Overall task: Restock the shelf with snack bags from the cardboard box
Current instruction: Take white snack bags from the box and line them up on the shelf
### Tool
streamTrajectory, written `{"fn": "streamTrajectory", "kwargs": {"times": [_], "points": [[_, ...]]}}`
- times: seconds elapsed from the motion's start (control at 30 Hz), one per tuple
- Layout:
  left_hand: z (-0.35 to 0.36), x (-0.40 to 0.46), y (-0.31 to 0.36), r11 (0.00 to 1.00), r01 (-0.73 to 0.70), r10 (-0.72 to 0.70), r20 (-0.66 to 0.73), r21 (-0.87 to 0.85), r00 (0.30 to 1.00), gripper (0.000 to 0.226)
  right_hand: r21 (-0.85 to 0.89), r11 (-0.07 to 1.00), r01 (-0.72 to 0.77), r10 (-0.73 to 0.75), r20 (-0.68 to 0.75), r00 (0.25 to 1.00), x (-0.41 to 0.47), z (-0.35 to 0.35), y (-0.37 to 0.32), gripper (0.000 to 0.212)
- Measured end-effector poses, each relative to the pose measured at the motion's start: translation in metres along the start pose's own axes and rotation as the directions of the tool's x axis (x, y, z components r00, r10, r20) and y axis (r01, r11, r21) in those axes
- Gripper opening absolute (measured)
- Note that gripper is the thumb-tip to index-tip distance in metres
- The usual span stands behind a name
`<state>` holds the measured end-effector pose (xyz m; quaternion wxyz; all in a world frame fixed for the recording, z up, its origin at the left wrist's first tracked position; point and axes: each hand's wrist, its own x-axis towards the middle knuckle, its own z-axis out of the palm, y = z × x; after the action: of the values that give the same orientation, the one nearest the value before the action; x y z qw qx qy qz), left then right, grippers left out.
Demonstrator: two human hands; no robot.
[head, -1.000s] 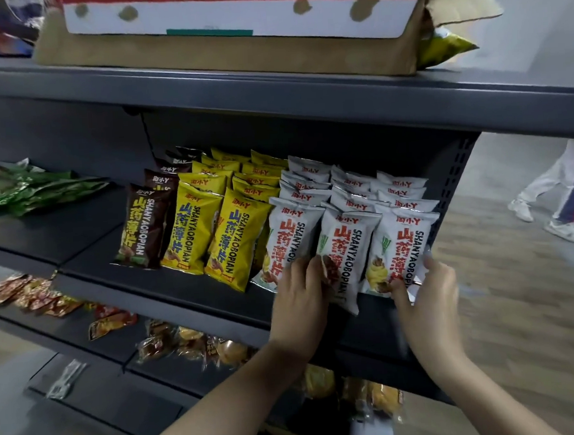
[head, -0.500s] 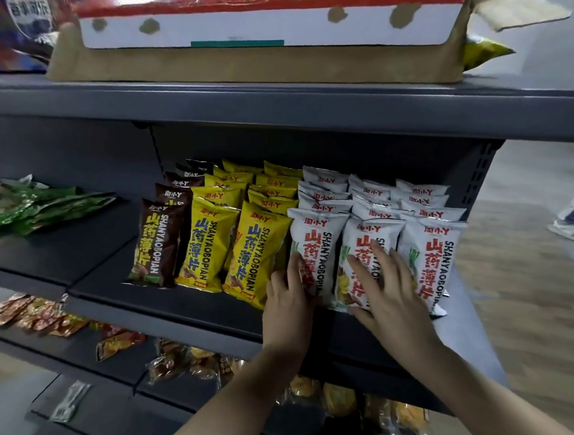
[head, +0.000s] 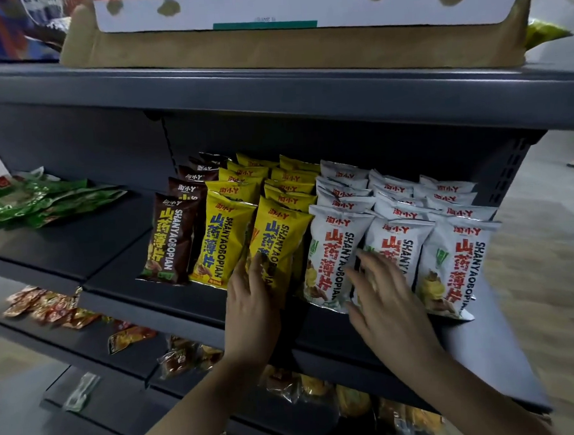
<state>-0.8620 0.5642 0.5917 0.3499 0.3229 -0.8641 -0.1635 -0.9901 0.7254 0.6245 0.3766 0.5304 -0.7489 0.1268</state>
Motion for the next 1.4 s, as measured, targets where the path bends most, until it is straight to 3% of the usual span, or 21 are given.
{"fn": "streamTrajectory", "kwargs": {"times": [0.07, 0.17, 0.47, 0.77, 1.03, 1.17, 1.27, 1.33, 1.4], "points": [[-0.001, 0.005, 0.0, 0.991, 0.103, -0.097, 0.078, -0.08, 0.992, 0.071, -0.017, 0.999, 0.046, -0.045, 0.072, 0.996, 0.01, 0.006, -0.011, 0.069], [0.003, 0.009, 0.004, 0.981, 0.119, -0.111, 0.062, -0.153, 0.992, 0.074, -0.052, 0.996, 0.074, -0.066, 0.153, 0.986, 0.022, 0.019, -0.015, 0.078], [0.01, 0.011, 0.004, 0.986, 0.116, -0.116, 0.001, -0.121, 0.993, 0.08, -0.078, 0.987, 0.141, -0.132, 0.116, 0.985, 0.02, 0.038, -0.005, 0.065], [0.011, 0.01, 0.008, 0.966, 0.19, -0.21, -0.099, -0.177, 0.973, 0.065, 0.106, 0.994, 0.007, -0.026, 0.171, 0.985, 0.022, 0.031, -0.009, 0.051], [0.011, 0.01, 0.004, 0.97, 0.173, -0.192, -0.105, -0.168, 0.976, 0.056, -0.007, 0.997, -0.074, 0.075, 0.111, 0.991, 0.032, 0.026, -0.029, 0.025], [0.007, 0.011, 0.003, 0.95, 0.18, -0.201, -0.058, -0.254, 0.978, 0.055, 0.046, 0.996, -0.073, 0.068, 0.11, 0.992, 0.041, 0.026, -0.052, 0.018], [-0.009, 0.012, -0.008, 0.941, 0.089, -0.113, -0.056, -0.325, 0.992, 0.051, 0.152, 0.964, -0.22, 0.176, 0.257, 0.95, 0.049, 0.028, -0.077, 0.023], [-0.022, 0.016, -0.027, 0.962, -0.014, -0.009, -0.081, -0.271, 0.997, 0.046, 0.182, 0.904, -0.387, 0.299, 0.378, 0.876, 0.054, 0.029, -0.094, 0.047], [-0.031, 0.028, -0.049, 0.987, -0.011, -0.004, -0.093, -0.163, 0.996, 0.054, 0.174, 0.832, -0.527, 0.421, 0.422, 0.803, 0.059, 0.033, -0.107, 0.069]]}}
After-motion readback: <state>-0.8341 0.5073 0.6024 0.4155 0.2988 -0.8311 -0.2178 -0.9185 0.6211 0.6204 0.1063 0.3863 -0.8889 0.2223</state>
